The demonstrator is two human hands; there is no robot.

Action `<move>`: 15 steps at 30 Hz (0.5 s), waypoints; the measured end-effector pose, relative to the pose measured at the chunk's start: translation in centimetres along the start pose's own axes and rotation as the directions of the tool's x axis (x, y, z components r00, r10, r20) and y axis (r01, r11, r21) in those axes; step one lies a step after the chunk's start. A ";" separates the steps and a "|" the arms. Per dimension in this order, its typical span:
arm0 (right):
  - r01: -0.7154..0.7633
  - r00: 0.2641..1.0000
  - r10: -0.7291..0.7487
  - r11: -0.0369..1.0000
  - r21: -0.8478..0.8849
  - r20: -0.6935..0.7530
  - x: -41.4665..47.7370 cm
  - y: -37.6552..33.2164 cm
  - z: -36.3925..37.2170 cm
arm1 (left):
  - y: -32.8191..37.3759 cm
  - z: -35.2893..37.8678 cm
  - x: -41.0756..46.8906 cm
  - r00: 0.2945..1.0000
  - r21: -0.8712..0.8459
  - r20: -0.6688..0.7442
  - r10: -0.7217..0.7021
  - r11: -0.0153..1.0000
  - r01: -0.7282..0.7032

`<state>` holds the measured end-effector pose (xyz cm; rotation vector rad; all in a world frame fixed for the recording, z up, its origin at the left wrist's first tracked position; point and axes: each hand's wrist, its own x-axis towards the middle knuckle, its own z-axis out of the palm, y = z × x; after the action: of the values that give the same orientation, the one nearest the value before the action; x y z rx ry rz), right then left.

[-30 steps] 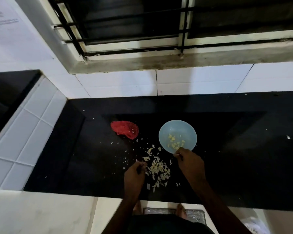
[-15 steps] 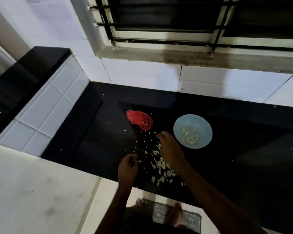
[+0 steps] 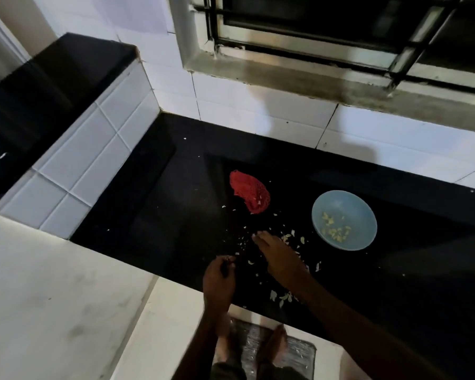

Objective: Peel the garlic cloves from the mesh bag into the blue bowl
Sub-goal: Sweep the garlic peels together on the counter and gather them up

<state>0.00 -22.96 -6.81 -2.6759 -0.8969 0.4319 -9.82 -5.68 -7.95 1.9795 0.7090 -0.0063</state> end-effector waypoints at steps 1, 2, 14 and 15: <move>0.010 1.000 -0.010 1.000 -0.002 0.018 -1.1 0.1 -0.3 | 0.0 -0.2 0.2 1.000 -0.004 0.015 0.003 1.000 -0.003; 0.013 1.000 -0.013 1.000 -0.001 0.027 -2.1 0.1 -0.6 | -0.1 -0.3 0.3 1.000 -0.004 0.027 0.010 1.000 -0.010; 0.059 0.996 -0.061 0.998 -0.032 -0.066 15.0 -5.5 0.3 | -2.4 -0.9 1.8 0.988 -0.040 0.143 0.051 0.998 -0.045; 0.067 0.995 -0.070 0.997 -0.048 -0.069 14.9 -5.4 0.6 | -2.4 -0.9 1.9 0.988 -0.042 0.148 0.053 0.998 -0.047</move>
<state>8.21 -9.50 -8.27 -2.6739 -0.9852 0.3031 -9.68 -3.24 -9.94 1.9366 0.5586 -0.1081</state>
